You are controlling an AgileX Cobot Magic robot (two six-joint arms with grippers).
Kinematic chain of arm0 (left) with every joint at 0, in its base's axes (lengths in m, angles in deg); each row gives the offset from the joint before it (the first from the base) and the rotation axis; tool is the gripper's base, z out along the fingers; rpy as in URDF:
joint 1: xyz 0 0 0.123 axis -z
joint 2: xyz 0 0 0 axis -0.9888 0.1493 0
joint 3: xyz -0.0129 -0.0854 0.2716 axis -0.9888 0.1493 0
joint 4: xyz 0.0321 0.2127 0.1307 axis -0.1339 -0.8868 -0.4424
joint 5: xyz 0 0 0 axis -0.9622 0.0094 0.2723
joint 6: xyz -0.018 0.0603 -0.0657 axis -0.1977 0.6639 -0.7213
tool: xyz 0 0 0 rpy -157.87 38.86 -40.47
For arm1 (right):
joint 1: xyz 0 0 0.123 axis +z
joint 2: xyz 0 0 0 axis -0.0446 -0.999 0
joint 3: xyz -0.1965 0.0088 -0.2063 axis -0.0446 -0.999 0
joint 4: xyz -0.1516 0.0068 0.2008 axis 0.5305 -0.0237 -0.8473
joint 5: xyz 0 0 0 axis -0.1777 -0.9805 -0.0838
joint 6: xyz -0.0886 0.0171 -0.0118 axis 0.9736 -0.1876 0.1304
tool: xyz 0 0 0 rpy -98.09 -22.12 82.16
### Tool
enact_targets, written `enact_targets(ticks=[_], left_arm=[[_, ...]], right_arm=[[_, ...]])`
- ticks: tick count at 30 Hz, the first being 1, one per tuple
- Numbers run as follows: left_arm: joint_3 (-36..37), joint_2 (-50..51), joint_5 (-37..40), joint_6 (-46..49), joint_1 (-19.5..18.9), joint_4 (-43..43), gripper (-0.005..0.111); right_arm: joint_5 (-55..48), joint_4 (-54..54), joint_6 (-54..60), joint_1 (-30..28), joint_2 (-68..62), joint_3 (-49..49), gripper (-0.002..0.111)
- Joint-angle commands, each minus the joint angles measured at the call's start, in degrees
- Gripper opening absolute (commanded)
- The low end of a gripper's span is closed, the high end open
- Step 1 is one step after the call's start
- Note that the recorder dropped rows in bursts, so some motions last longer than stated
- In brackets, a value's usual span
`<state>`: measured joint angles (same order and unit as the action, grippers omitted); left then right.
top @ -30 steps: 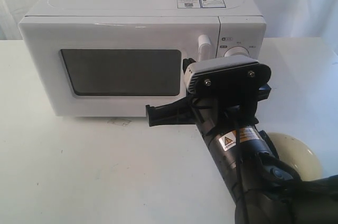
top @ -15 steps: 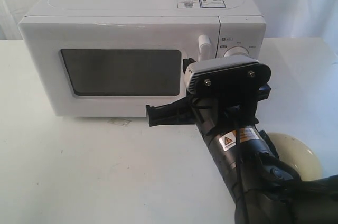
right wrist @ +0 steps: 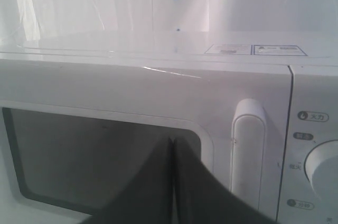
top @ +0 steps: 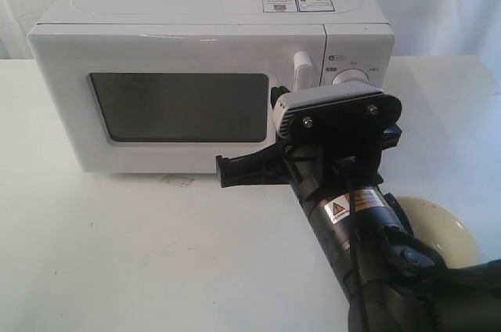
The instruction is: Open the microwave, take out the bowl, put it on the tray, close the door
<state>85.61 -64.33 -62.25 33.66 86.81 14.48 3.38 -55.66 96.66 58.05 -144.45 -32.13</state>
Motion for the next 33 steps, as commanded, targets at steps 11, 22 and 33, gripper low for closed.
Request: enact_targets(ticks=[11,22,33], left_arm=[[0.23,-0.26,0.49,0.45,-0.22,-0.49,0.0],[0.23,-0.26,0.49,0.45,-0.22,-0.49,0.0],[0.23,-0.26,0.49,0.45,-0.22,-0.49,0.0]], right_arm=[[0.52,0.06,0.53,0.13,0.47,-0.22,0.0],[0.52,0.06,0.53,0.13,0.47,-0.22,0.0],[-3.1,-0.2,1.25,0.13,6.19,-0.22,0.0]])
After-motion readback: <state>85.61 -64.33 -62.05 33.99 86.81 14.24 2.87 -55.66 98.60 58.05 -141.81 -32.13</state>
